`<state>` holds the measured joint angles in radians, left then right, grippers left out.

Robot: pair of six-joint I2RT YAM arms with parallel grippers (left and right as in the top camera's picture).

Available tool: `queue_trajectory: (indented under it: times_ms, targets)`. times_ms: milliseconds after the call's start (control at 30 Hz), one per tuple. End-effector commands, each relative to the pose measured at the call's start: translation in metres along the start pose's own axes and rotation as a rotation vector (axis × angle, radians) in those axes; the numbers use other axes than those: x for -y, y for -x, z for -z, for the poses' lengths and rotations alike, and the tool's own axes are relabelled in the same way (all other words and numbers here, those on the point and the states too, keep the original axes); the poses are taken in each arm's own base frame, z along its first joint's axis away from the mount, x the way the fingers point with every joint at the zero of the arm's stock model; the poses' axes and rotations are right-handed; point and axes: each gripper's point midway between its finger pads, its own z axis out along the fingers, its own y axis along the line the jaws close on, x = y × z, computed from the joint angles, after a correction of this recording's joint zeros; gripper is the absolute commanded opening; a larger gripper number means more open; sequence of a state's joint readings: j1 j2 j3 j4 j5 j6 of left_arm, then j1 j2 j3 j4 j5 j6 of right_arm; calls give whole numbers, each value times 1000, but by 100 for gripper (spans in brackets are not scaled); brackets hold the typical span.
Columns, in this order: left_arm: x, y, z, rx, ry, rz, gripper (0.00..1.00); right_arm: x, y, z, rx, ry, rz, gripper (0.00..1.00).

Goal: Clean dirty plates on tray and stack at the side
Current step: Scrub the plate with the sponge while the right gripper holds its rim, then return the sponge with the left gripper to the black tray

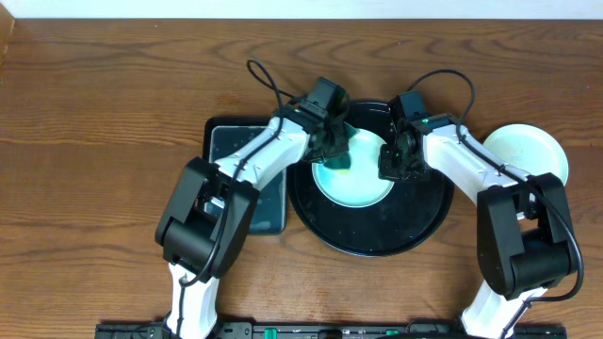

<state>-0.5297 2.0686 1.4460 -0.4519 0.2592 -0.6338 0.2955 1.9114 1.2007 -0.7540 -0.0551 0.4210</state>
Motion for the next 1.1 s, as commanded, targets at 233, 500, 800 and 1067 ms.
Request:
queue_trajectory:
  times_ms: [233, 500, 800, 1067]
  targets:
    - [-20, 8, 32, -35, -24, 25, 7, 11, -25, -16, -86, -47, 14, 1]
    - [-41, -9, 93, -48, 93, -100, 8, 6, -16, -16, -50, -25, 16, 1]
    - [-100, 7, 121, -9, 267, -33, 7, -21, -20, -15, -81, 129, 64, 1]
    - [-145, 10, 135, -41, 316, 87, 8, -50, -10, 5, -43, 321, 120, 1]
